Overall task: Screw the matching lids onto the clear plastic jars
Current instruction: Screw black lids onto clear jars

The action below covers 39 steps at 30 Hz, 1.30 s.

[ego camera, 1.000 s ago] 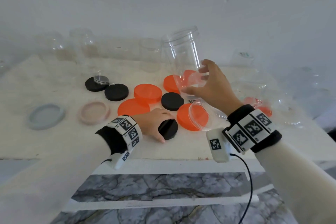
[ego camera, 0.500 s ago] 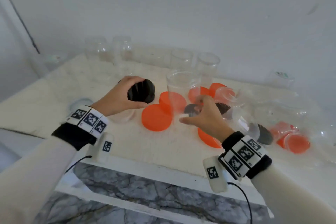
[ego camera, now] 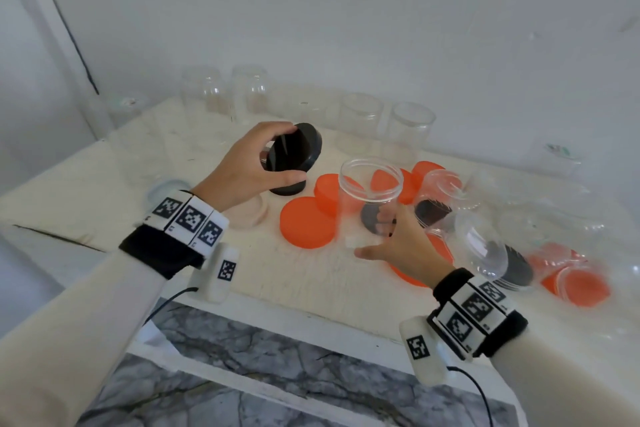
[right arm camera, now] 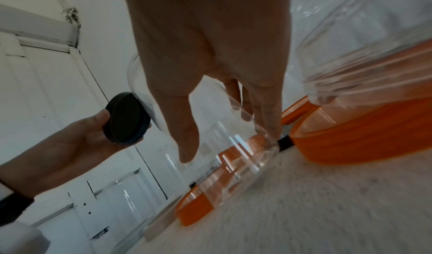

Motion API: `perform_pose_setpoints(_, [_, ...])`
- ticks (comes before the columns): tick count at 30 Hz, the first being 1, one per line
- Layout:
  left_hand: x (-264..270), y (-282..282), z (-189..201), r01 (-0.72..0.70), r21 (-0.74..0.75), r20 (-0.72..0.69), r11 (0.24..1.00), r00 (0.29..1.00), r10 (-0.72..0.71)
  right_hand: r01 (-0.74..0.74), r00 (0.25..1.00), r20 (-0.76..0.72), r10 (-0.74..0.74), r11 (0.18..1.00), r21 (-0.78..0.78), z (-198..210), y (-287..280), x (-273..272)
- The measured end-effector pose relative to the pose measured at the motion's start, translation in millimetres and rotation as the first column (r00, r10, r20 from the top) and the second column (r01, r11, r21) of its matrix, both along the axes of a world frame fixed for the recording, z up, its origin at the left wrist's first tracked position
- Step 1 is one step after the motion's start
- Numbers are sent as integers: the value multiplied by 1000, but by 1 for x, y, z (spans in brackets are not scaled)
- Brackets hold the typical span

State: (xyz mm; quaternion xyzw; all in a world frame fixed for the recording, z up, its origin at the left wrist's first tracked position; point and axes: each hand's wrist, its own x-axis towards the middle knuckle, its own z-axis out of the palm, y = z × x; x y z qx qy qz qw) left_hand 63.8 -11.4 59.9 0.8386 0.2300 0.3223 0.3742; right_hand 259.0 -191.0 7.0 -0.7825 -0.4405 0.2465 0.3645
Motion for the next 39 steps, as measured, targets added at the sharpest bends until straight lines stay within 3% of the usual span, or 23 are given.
perform_pose_setpoints(9, [26, -23, 2, 86, -29, 1, 996, 996, -86, 28, 993, -118, -30, 999, -18, -3, -3, -2])
perform_pose_setpoints(17, [42, -32, 10, 167, 75, -73, 983, 984, -162, -20, 998, 64, 19, 1000, 21, -7, 0, 0])
perform_pose_setpoints(26, [64, -37, 9, 289, 208, -262, 935, 937, -231, -16, 999, 48, 15, 1000, 14, -6, 7, -2])
perform_pose_setpoints(35, [71, -32, 4, 311, 194, -289, 930, 925, -248, -9, 999, 52, 8, 1000, 24, -5, 9, -5])
perform_pose_setpoints(39, [69, -31, 0, 304, 130, -241, 944, 933, -268, -83, 992, 84, 92, 991, -103, 6, 8, 0])
